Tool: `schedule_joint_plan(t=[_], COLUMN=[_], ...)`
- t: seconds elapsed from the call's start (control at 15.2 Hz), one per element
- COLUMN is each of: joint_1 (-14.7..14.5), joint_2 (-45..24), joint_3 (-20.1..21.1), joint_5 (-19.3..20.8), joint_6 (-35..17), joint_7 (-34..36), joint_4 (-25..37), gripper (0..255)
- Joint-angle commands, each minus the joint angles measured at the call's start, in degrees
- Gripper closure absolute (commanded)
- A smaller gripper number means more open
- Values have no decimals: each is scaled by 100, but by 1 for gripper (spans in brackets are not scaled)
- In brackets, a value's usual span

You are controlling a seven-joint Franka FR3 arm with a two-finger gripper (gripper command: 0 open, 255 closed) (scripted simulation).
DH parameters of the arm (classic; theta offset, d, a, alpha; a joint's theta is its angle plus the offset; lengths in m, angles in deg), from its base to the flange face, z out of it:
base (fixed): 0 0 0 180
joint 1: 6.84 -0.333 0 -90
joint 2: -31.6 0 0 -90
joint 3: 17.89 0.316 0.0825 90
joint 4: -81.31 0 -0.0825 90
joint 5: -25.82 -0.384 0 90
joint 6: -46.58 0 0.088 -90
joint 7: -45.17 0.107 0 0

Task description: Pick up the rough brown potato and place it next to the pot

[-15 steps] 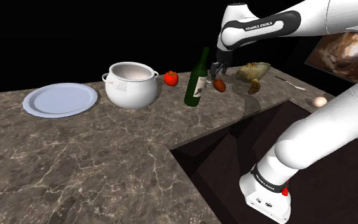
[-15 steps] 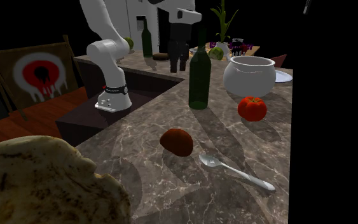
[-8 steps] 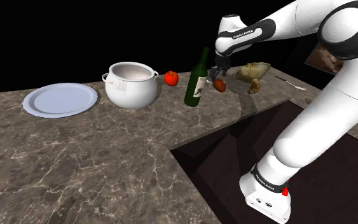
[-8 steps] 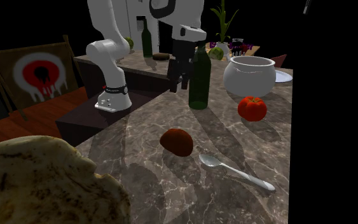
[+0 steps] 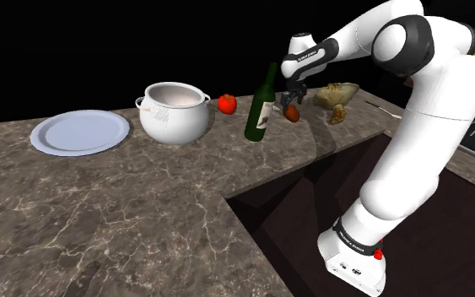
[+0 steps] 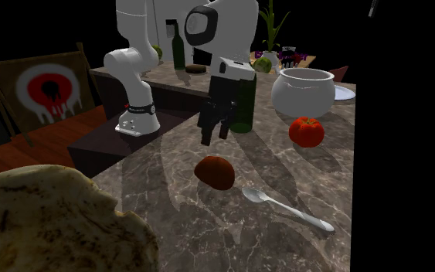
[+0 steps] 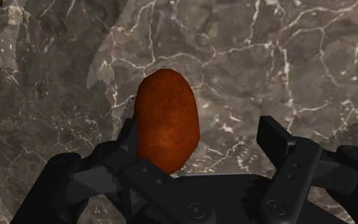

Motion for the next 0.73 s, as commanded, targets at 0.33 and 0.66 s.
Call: schedule_joint_plan(t=[0.33,0.66], joint_1=[228,289], joint_2=[-667,-829], joint_3=[-92,-98], joint_5=[-80,-98], joint_6=[-323,-548], joint_7=[-80,-92], joint_4=[346,293], gripper=[0,0])
